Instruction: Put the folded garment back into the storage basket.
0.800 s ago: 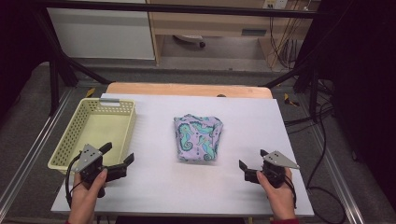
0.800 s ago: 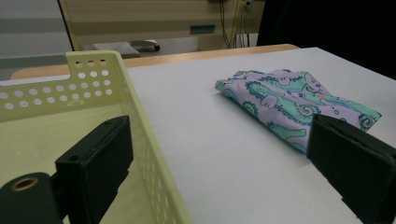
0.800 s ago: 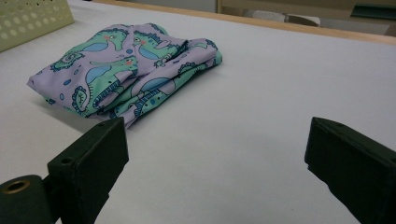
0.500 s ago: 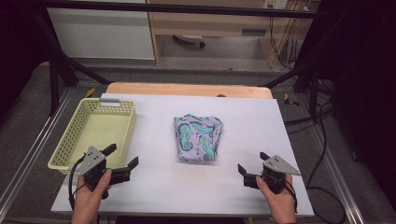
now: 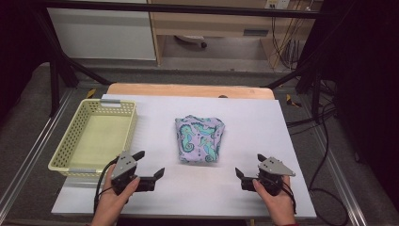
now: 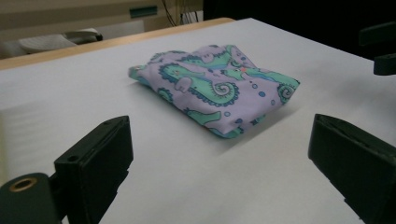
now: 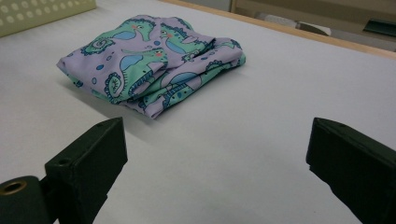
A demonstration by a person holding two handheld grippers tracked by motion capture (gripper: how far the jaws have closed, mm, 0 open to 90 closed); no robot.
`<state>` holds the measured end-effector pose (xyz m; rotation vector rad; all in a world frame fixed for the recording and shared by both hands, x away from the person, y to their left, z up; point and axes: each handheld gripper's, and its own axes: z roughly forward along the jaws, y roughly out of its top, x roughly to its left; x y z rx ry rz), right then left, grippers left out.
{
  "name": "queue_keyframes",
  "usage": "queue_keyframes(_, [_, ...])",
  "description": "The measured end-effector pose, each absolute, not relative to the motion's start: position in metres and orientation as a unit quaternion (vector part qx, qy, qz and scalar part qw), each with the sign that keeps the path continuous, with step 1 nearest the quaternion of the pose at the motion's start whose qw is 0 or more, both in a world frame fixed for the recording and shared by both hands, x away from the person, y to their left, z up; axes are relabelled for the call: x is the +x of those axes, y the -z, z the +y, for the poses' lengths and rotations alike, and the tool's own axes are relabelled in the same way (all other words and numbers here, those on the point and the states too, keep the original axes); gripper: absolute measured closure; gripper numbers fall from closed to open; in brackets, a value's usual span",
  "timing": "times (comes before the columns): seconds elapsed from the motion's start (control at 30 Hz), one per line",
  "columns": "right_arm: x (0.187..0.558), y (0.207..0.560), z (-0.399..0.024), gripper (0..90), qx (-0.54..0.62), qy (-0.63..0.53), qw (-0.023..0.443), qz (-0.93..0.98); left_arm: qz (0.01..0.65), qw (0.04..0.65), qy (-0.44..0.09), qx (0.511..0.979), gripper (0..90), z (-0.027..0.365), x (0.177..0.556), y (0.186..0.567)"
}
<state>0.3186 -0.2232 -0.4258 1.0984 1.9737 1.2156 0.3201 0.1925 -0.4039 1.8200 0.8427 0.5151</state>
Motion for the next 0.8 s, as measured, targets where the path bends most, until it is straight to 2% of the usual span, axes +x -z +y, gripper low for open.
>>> queue_keyframes(0.07, [0.319, 0.427, -0.222, 5.4, 0.407, -0.453, 0.280, 0.742, 0.344, 0.506, -0.208, 0.763, 7.7, 0.183, 0.325, 0.408])
queue_keyframes(0.13, [0.318, 0.427, -0.221, 5.2, 0.405, -0.452, 0.277, 0.745, 0.333, 0.491, -0.203, 0.779, 15.2, 0.171, 0.332, 0.415])
queue_keyframes(0.4, [0.319, 0.429, -0.220, 4.8, 0.406, -0.450, 0.269, 0.748, 0.334, 0.449, -0.180, 0.809, 12.7, 0.144, 0.357, 0.441])
queue_keyframes(0.53, [0.321, 0.431, -0.217, 4.6, 0.404, -0.443, 0.266, 0.755, 0.344, 0.432, -0.179, 0.814, 18.9, 0.139, 0.365, 0.447])
queue_keyframes(0.57, [0.320, 0.431, -0.217, 4.5, 0.406, -0.441, 0.263, 0.756, 0.345, 0.430, -0.179, 0.815, 23.6, 0.139, 0.366, 0.448])
queue_keyframes(0.8, [0.320, 0.432, -0.214, 4.5, 0.403, -0.440, 0.255, 0.761, 0.332, 0.394, -0.176, 0.839, 37.9, 0.126, 0.378, 0.458])
